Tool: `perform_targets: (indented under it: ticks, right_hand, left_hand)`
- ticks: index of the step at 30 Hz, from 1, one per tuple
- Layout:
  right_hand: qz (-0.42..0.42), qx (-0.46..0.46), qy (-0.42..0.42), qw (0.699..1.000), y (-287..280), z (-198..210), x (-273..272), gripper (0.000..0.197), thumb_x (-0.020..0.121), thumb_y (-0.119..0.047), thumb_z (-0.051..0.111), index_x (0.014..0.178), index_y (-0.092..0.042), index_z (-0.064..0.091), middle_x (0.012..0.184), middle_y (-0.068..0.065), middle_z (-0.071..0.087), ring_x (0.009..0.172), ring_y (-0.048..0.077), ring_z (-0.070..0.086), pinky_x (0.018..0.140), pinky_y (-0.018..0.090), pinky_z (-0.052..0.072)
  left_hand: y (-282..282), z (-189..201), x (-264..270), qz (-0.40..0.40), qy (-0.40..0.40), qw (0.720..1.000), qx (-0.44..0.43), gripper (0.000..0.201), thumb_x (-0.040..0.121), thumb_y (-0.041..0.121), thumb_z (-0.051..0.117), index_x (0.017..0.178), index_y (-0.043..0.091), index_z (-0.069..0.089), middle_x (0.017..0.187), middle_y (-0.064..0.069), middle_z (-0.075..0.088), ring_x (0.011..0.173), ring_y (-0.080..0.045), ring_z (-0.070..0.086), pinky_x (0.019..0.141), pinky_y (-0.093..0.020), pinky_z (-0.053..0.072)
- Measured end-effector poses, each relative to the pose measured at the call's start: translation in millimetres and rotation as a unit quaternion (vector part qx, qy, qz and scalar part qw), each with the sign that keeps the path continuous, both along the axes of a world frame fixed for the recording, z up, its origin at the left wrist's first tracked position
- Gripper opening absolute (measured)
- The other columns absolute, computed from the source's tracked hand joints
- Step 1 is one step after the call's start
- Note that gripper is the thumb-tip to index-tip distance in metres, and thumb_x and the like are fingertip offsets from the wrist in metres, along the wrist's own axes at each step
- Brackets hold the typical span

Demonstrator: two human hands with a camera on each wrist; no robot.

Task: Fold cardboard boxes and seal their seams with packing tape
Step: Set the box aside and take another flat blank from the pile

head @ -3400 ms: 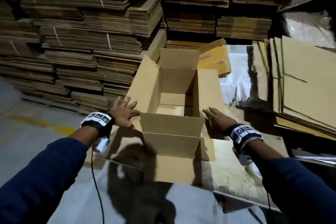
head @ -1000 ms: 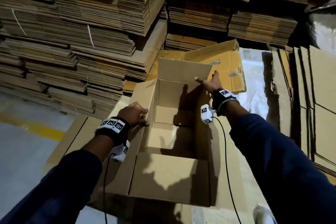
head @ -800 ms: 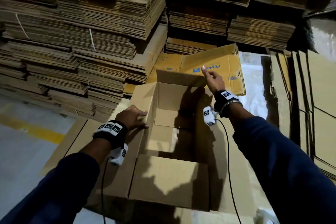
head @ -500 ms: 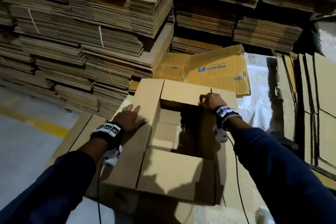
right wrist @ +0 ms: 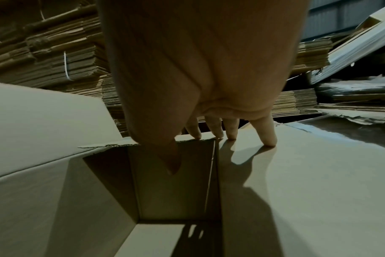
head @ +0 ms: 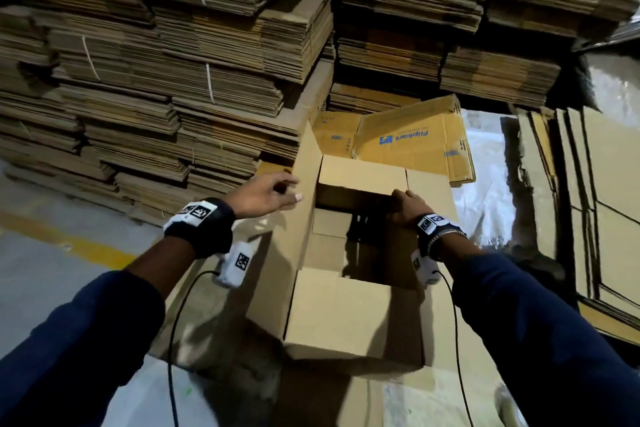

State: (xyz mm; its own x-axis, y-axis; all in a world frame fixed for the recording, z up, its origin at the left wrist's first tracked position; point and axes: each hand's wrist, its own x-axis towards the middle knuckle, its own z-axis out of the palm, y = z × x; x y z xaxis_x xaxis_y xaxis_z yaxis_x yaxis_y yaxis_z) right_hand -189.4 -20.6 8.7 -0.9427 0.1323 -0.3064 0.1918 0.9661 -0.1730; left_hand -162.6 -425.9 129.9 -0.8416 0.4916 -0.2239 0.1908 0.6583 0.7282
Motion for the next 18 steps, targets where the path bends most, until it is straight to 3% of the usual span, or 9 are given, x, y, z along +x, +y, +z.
perform_targets:
  ticks: [1, 3, 6, 9, 11, 15, 18]
  right_hand:
    - [-0.005, 0.0, -0.001, 1.0, -1.6, 3.3, 8.7, 0.079, 0.091, -0.037, 0.074, 0.155, -0.016, 0.034, 0.147, 0.022, 0.043, 0.135, 0.044, 0.046, 0.11, 0.052, 0.044]
    - [-0.015, -0.005, -0.008, 1.0, -1.8, 8.9, 27.4, 0.088, 0.094, -0.028, 0.072, 0.164, -0.011, 0.02, 0.159, 0.023, 0.034, 0.14, 0.042, 0.045, 0.114, 0.046, 0.04]
    - [-0.009, -0.017, -0.013, 1.0, -1.3, 12.9, 64.5, 0.082, 0.099, -0.037, 0.066, 0.164, -0.011, 0.021, 0.152, 0.023, 0.041, 0.132, 0.041, 0.053, 0.109, 0.042, 0.042]
    - [-0.037, -0.038, 0.013, 0.999, -3.4, 15.9, 113.7, 0.059, 0.102, -0.046, 0.059, 0.149, -0.014, 0.044, 0.134, 0.019, 0.051, 0.119, 0.041, 0.061, 0.102, 0.04, 0.046]
    - [-0.071, -0.056, 0.038, 0.995, -4.8, 16.5, 148.3, 0.043, 0.103, -0.047, 0.056, 0.13, -0.013, 0.055, 0.126, 0.016, 0.053, 0.114, 0.04, 0.061, 0.099, 0.039, 0.046]
    - [-0.181, -0.076, 0.052, 0.979, -0.5, 14.4, 205.4, 0.058, 0.1, -0.053, 0.059, 0.138, -0.011, 0.049, 0.146, 0.02, 0.046, 0.135, 0.038, 0.048, 0.112, 0.043, 0.038]
    - [-0.244, -0.115, 0.059, 0.961, 0.6, 28.5, 231.6, 0.071, 0.081, -0.064, 0.077, 0.123, -0.012, 0.054, 0.124, 0.013, 0.061, 0.111, 0.033, 0.062, 0.09, 0.036, 0.048]
  left_hand:
    - [7.8, 2.1, 4.5, -0.017, -0.003, 1.0, 0.004, 0.065, 0.098, 0.045, 0.066, 0.156, 0.026, 0.043, 0.145, 0.006, 0.055, 0.098, 0.006, 0.06, 0.074, -0.015, 0.048]
    - [26.6, 1.3, 18.0, -0.05, -0.015, 0.998, 0.019, 0.086, 0.093, 0.053, 0.069, 0.164, 0.032, 0.026, 0.152, 0.011, 0.047, 0.107, -0.002, 0.065, 0.089, -0.026, 0.052]
    - [54.8, -16.4, 40.4, -0.091, -0.01, 0.996, 0.017, 0.097, 0.097, 0.053, 0.067, 0.168, 0.028, 0.005, 0.166, 0.006, 0.034, 0.138, -0.017, 0.054, 0.111, -0.032, 0.043]
    - [75.2, -46.3, 60.9, -0.145, 0.009, 0.989, -0.042, 0.089, 0.102, 0.054, 0.058, 0.168, 0.019, 0.009, 0.172, -0.003, 0.024, 0.155, -0.019, 0.03, 0.118, -0.025, 0.025]
    - [81.7, -75.1, 72.3, -0.185, 0.049, 0.975, -0.111, 0.083, 0.104, 0.058, 0.052, 0.167, 0.019, 0.016, 0.174, -0.001, 0.012, 0.16, -0.02, 0.016, 0.124, -0.031, 0.018]
    - [88.0, -130.6, 86.3, -0.218, 0.129, 0.946, -0.203, 0.083, 0.105, 0.063, 0.039, 0.168, 0.021, 0.006, 0.175, -0.006, -0.01, 0.161, -0.02, -0.007, 0.13, -0.044, 0.001]
    - [89.8, -144.2, 90.8, -0.215, 0.134, 0.947, -0.196, 0.081, 0.106, 0.063, 0.032, 0.168, 0.021, 0.0, 0.173, -0.005, -0.018, 0.16, -0.02, -0.016, 0.129, -0.044, -0.008]
